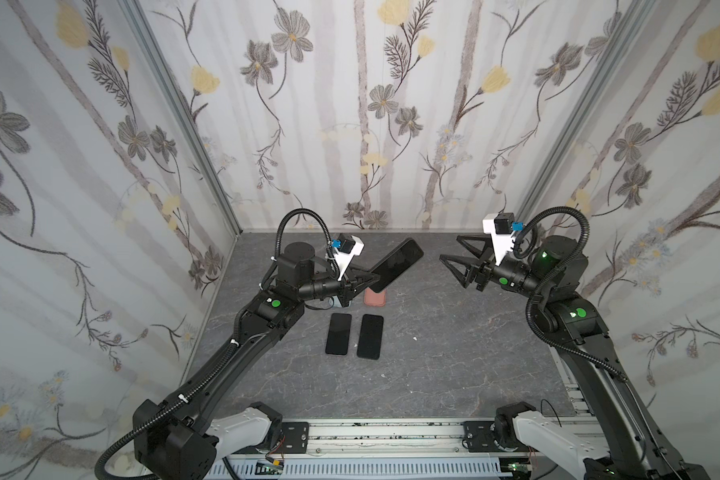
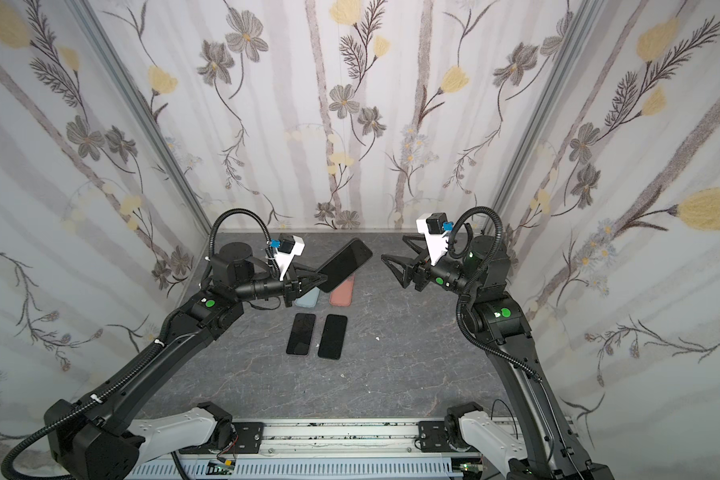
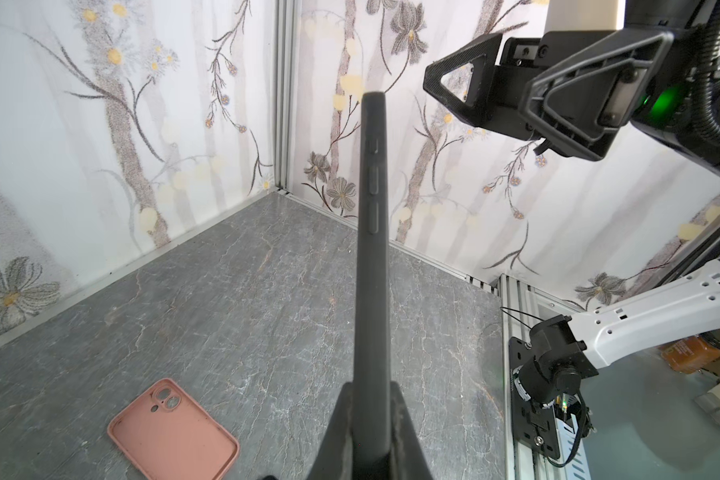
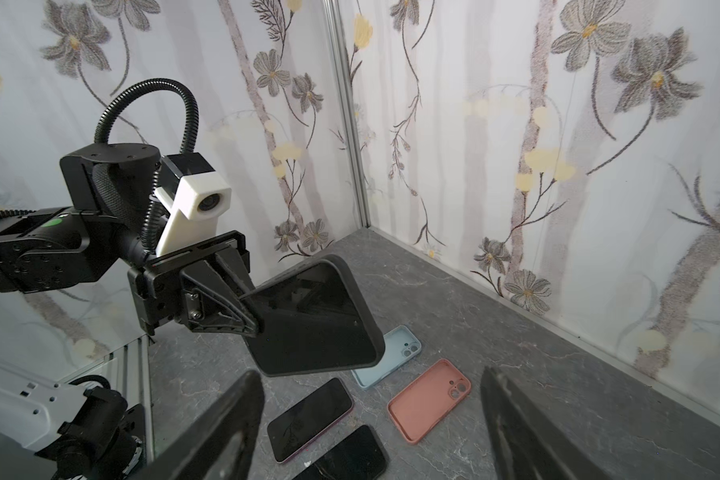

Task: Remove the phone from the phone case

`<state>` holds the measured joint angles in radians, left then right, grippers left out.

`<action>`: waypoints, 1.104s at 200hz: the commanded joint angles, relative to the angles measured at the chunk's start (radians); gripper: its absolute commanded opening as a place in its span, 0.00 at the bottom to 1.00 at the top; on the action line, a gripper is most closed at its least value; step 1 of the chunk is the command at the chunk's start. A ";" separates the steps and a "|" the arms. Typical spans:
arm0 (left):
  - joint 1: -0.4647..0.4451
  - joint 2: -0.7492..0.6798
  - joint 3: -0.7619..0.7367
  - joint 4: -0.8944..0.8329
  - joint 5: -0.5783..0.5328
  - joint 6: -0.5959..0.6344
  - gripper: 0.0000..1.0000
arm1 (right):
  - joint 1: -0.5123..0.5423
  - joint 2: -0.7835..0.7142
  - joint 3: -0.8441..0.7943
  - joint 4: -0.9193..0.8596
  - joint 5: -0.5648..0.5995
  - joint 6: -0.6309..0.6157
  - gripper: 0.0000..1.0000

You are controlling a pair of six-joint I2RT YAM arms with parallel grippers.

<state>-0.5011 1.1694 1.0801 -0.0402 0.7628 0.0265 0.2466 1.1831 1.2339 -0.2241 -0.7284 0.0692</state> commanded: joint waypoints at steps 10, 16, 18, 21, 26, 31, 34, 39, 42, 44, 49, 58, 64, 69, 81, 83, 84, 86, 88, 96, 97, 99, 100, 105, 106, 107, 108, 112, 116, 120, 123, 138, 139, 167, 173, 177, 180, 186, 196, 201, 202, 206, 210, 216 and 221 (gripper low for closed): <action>-0.001 -0.017 -0.008 0.049 0.013 0.085 0.00 | 0.001 0.073 0.045 0.003 -0.257 0.036 0.79; -0.001 -0.019 -0.012 0.048 0.026 0.095 0.00 | 0.001 0.083 0.044 0.026 -0.293 0.063 0.79; -0.001 -0.020 -0.013 0.049 0.030 0.100 0.00 | 0.002 0.087 0.044 0.033 -0.302 0.070 0.79; -0.001 -0.020 -0.015 0.049 0.037 0.105 0.00 | 0.002 0.089 0.043 0.046 -0.316 0.083 0.78; -0.002 -0.025 -0.018 0.049 0.051 0.116 0.00 | 0.003 0.095 0.040 0.063 -0.334 0.099 0.78; -0.002 -0.027 -0.020 0.049 0.066 0.122 0.00 | 0.005 0.099 0.035 0.082 -0.351 0.115 0.78; -0.003 -0.030 -0.022 0.049 0.077 0.127 0.00 | 0.004 0.099 0.035 0.089 -0.355 0.120 0.78; -0.004 -0.034 -0.026 0.049 0.097 0.136 0.00 | 0.006 0.101 0.031 0.105 -0.366 0.132 0.77; -0.005 -0.036 -0.027 0.049 0.107 0.142 0.00 | 0.008 0.101 0.028 0.115 -0.372 0.139 0.77; -0.005 -0.038 -0.028 0.050 0.111 0.143 0.00 | 0.008 0.101 0.026 0.121 -0.376 0.143 0.77; -0.007 -0.043 -0.030 0.051 0.122 0.152 0.00 | 0.009 0.101 0.022 0.139 -0.384 0.153 0.77; -0.010 -0.051 -0.037 0.051 0.138 0.166 0.00 | 0.013 0.101 0.011 0.173 -0.406 0.175 0.77; -0.010 -0.055 -0.041 0.051 0.150 0.175 0.00 | 0.017 0.101 0.005 0.196 -0.420 0.193 0.77; -0.010 -0.058 -0.044 0.051 0.163 0.181 0.00 | 0.020 0.102 -0.001 0.214 -0.426 0.206 0.77; -0.011 -0.062 -0.046 0.053 0.184 0.189 0.00 | 0.030 0.106 -0.007 0.231 -0.431 0.219 0.77; -0.010 -0.062 -0.046 0.053 0.186 0.189 0.00 | 0.032 0.108 -0.007 0.231 -0.431 0.219 0.77; -0.011 -0.062 -0.046 0.053 0.188 0.190 0.00 | 0.033 0.108 -0.007 0.230 -0.431 0.219 0.77; -0.011 -0.061 -0.046 0.053 0.191 0.190 0.00 | 0.034 0.109 -0.007 0.229 -0.430 0.220 0.76; -0.011 -0.060 -0.046 0.053 0.194 0.191 0.00 | 0.036 0.111 -0.006 0.228 -0.430 0.219 0.76; -0.013 -0.060 -0.045 0.053 0.204 0.192 0.00 | 0.039 0.113 -0.005 0.222 -0.419 0.218 0.75; -0.013 -0.060 -0.045 0.053 0.204 0.193 0.00 | 0.040 0.114 -0.005 0.221 -0.417 0.218 0.75; -0.015 -0.060 -0.045 0.053 0.205 0.192 0.00 | 0.041 0.114 -0.006 0.220 -0.413 0.218 0.75; -0.015 -0.061 -0.045 0.053 0.205 0.191 0.00 | 0.041 0.115 -0.007 0.220 -0.412 0.218 0.75; -0.017 -0.062 -0.045 0.053 0.204 0.194 0.00 | 0.043 0.115 -0.007 0.216 -0.403 0.219 0.75; -0.017 -0.062 -0.045 0.054 0.204 0.194 0.00 | 0.042 0.115 -0.007 0.214 -0.401 0.219 0.74; -0.017 -0.063 -0.045 0.054 0.204 0.194 0.00 | 0.042 0.116 -0.007 0.215 -0.400 0.220 0.74; -0.017 -0.064 -0.045 0.054 0.203 0.195 0.00 | 0.043 0.116 -0.007 0.213 -0.399 0.220 0.75; -0.020 -0.065 -0.045 0.054 0.201 0.196 0.00 | 0.045 0.117 -0.005 0.210 -0.394 0.224 0.74; -0.020 -0.066 -0.045 0.054 0.199 0.197 0.00 | 0.045 0.119 -0.006 0.207 -0.389 0.229 0.73; -0.021 -0.068 -0.046 0.054 0.198 0.199 0.00 | 0.046 0.121 -0.005 0.206 -0.389 0.234 0.73; -0.022 -0.068 -0.046 0.054 0.199 0.202 0.00 | 0.046 0.123 -0.004 0.204 -0.391 0.238 0.72; -0.023 -0.073 -0.049 0.054 0.198 0.217 0.00 | 0.056 0.135 -0.004 0.207 -0.416 0.255 0.69; -0.025 -0.074 -0.049 0.054 0.197 0.217 0.00 | 0.056 0.135 -0.004 0.207 -0.418 0.256 0.69; -0.028 -0.076 -0.048 0.056 0.179 0.233 0.00 | 0.080 0.153 -0.005 0.220 -0.455 0.290 0.63; -0.031 -0.076 -0.046 0.056 0.176 0.233 0.00 | 0.086 0.153 -0.006 0.227 -0.459 0.298 0.63; -0.031 -0.076 -0.046 0.056 0.176 0.234 0.00 | 0.088 0.153 -0.007 0.235 -0.462 0.304 0.62; -0.033 -0.076 -0.045 0.057 0.177 0.234 0.00 | 0.091 0.153 -0.008 0.243 -0.463 0.310 0.62; -0.034 -0.076 -0.045 0.057 0.177 0.235 0.00 | 0.095 0.151 -0.012 0.260 -0.468 0.326 0.61; -0.038 -0.077 -0.044 0.058 0.178 0.237 0.00 | 0.101 0.153 -0.016 0.285 -0.473 0.348 0.58; -0.039 -0.078 -0.043 0.059 0.176 0.239 0.00 | 0.102 0.154 -0.017 0.294 -0.475 0.357 0.57; -0.039 -0.078 -0.043 0.059 0.176 0.240 0.00 | 0.102 0.154 -0.017 0.297 -0.476 0.359 0.57; -0.038 -0.079 -0.042 0.059 0.177 0.240 0.00 | 0.105 0.157 -0.019 0.304 -0.479 0.365 0.56; -0.040 -0.080 -0.041 0.059 0.176 0.242 0.00 | 0.107 0.158 -0.020 0.309 -0.482 0.369 0.55; -0.042 -0.080 -0.041 0.060 0.176 0.242 0.00 | 0.108 0.160 -0.023 0.315 -0.484 0.374 0.54; -0.042 -0.082 -0.042 0.061 0.176 0.242 0.00 | 0.110 0.162 -0.026 0.321 -0.485 0.380 0.53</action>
<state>-0.5404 1.0977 1.0309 -0.0387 0.9340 0.2474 0.3492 1.3346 1.2171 0.0132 -1.1820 0.3943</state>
